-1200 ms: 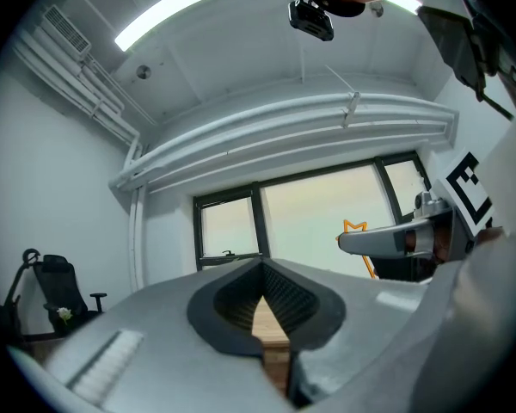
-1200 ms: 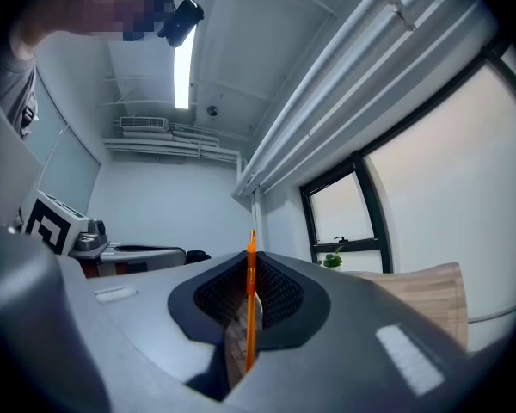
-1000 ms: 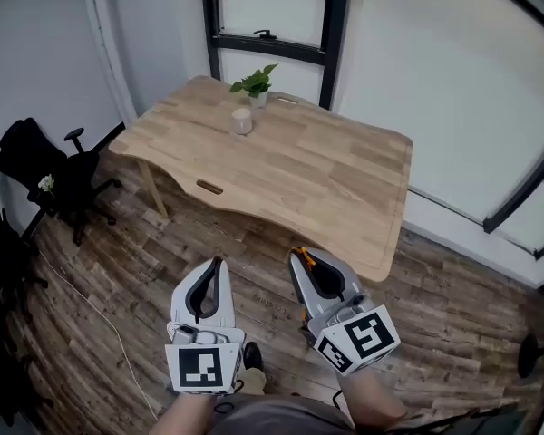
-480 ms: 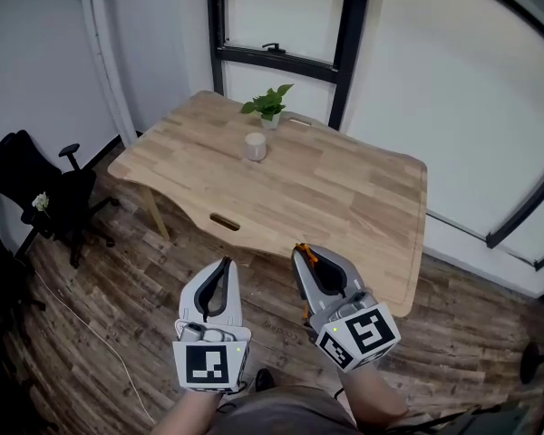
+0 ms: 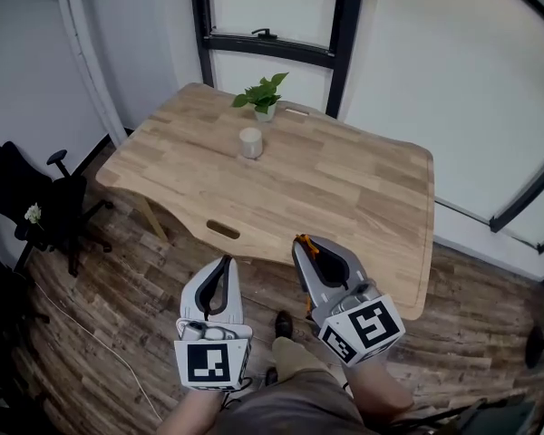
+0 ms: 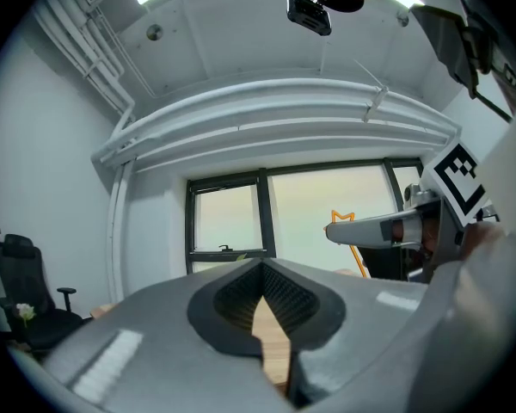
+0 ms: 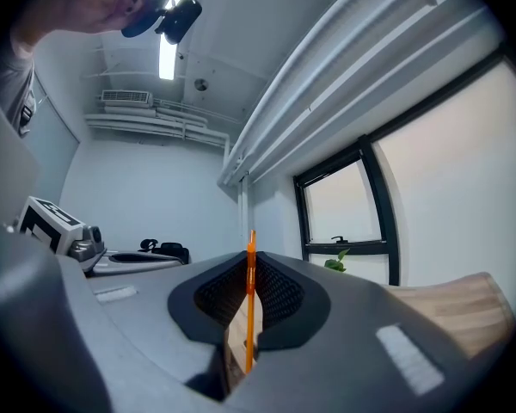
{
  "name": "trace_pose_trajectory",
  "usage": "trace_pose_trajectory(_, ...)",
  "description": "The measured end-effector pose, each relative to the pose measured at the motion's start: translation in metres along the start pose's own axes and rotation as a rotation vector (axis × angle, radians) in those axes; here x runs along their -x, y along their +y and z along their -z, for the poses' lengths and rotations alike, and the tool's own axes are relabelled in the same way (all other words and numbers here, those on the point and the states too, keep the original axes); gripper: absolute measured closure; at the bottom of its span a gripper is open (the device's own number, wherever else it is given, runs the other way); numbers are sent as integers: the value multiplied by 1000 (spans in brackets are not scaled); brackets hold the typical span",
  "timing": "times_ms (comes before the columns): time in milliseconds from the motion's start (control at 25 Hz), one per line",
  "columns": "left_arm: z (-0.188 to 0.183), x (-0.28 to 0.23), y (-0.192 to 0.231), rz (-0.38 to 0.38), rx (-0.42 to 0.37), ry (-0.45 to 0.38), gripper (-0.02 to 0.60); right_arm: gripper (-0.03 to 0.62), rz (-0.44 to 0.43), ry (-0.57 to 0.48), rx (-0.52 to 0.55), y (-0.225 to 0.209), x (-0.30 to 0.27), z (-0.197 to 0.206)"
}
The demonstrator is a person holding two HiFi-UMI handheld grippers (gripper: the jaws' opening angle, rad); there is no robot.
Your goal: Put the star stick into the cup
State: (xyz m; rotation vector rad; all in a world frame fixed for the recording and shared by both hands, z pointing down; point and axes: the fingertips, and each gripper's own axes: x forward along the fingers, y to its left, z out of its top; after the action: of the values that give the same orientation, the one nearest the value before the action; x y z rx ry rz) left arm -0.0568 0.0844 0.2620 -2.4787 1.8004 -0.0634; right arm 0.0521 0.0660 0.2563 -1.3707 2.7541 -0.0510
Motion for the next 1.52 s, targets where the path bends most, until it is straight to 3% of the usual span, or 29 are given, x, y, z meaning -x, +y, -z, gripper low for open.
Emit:
trace_pose_trajectory(480, 27, -132, 39, 10, 5, 61, 580, 549, 3, 32, -57, -89, -110, 18)
trace_pose_trajectory(800, 20, -216, 65, -9, -25, 76, 580, 549, -19, 12, -77, -145, -185, 13)
trace_pose_trajectory(1200, -6, -257, 111, -39, -32, -16, 580, 549, -47, -24, -6, -157, -250, -16)
trace_pose_trajectory(1520, 13, -314, 150, 39, 12, -37, 580, 549, 12, 27, 7, -172, -315, 0)
